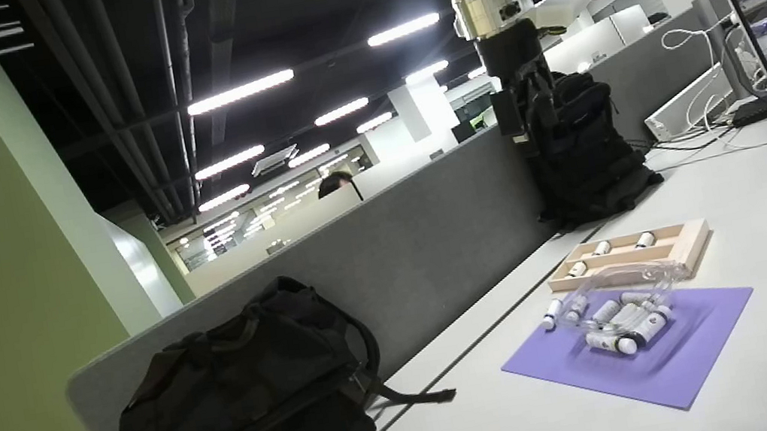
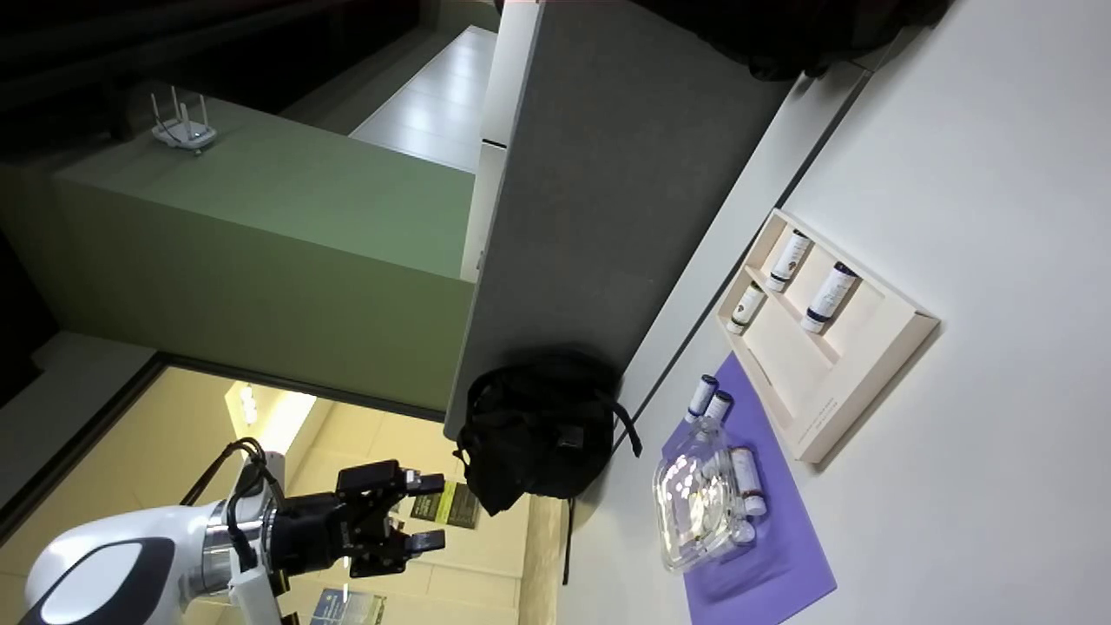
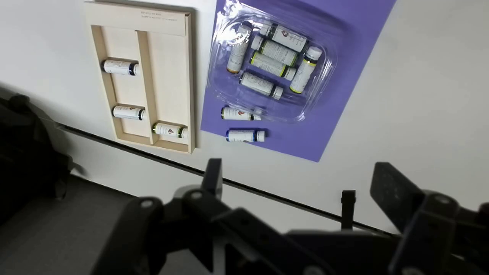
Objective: Pick up two bottles from the table and place them on the tray
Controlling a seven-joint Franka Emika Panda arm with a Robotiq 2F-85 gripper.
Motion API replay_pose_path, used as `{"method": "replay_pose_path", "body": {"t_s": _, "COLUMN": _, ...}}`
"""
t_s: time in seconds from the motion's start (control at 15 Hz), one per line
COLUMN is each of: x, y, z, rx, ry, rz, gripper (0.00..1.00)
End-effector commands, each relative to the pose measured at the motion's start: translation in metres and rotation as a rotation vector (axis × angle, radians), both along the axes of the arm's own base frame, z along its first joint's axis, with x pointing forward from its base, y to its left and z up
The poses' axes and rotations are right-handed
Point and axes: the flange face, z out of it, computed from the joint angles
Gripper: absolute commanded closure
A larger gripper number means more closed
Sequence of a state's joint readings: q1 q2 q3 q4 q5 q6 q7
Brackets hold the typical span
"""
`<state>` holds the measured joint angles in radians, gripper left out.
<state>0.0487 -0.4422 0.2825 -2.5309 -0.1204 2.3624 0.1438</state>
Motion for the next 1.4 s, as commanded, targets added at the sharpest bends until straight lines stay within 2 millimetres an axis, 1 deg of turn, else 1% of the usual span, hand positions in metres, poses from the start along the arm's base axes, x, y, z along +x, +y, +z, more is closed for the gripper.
{"method": "replay_pose_path", "body": {"t_s": 0.0, "x": 0.012, "y": -0.011, "z": -0.006, "rx": -0.011, "ry": -0.012, "rz": -0.051, "gripper": 0.00}}
{"method": "replay_pose_path", "body": {"t_s": 0.13, "x": 0.031, "y": -0.032, "z": -0.013, "rx": -0.015, "ry": -0.021, "rz": -0.112, "gripper": 0.00}}
{"method": "replay_pose_path", "body": {"t_s": 0.27, "x": 0.053, "y": -0.061, "z": -0.025, "rx": -0.015, "ry": -0.029, "rz": -0.189, "gripper": 0.00}}
{"method": "replay_pose_path", "body": {"t_s": 0.47, "x": 0.093, "y": -0.115, "z": -0.042, "rx": 0.009, "ry": -0.064, "rz": -0.352, "gripper": 0.00}}
{"method": "replay_pose_path", "body": {"t_s": 0.6, "x": 0.119, "y": -0.146, "z": -0.051, "rx": 0.028, "ry": -0.072, "rz": -0.451, "gripper": 0.00}}
{"method": "replay_pose_path", "body": {"t_s": 0.73, "x": 0.142, "y": -0.171, "z": -0.058, "rx": 0.052, "ry": -0.069, "rz": -0.553, "gripper": 0.00}}
{"method": "replay_pose_path", "body": {"t_s": 0.8, "x": 0.152, "y": -0.181, "z": -0.063, "rx": 0.067, "ry": -0.065, "rz": -0.602, "gripper": 0.00}}
{"method": "replay_pose_path", "body": {"t_s": 0.93, "x": 0.169, "y": -0.193, "z": -0.074, "rx": 0.092, "ry": -0.064, "rz": -0.700, "gripper": 0.00}}
{"method": "replay_pose_path", "body": {"t_s": 1.0, "x": 0.178, "y": -0.195, "z": -0.081, "rx": 0.105, "ry": -0.062, "rz": -0.747, "gripper": 0.00}}
{"method": "replay_pose_path", "body": {"t_s": 1.07, "x": 0.186, "y": -0.188, "z": -0.087, "rx": 0.125, "ry": -0.056, "rz": -0.792, "gripper": 0.00}}
{"method": "replay_pose_path", "body": {"t_s": 1.13, "x": 0.164, "y": -0.198, "z": -0.082, "rx": 0.105, "ry": -0.057, "rz": -0.695, "gripper": 0.00}}
{"method": "replay_pose_path", "body": {"t_s": 1.27, "x": 0.177, "y": -0.192, "z": -0.093, "rx": 0.117, "ry": -0.053, "rz": -0.737, "gripper": 0.00}}
{"method": "replay_pose_path", "body": {"t_s": 1.33, "x": 0.181, "y": -0.188, "z": -0.096, "rx": 0.120, "ry": -0.052, "rz": -0.742, "gripper": 0.00}}
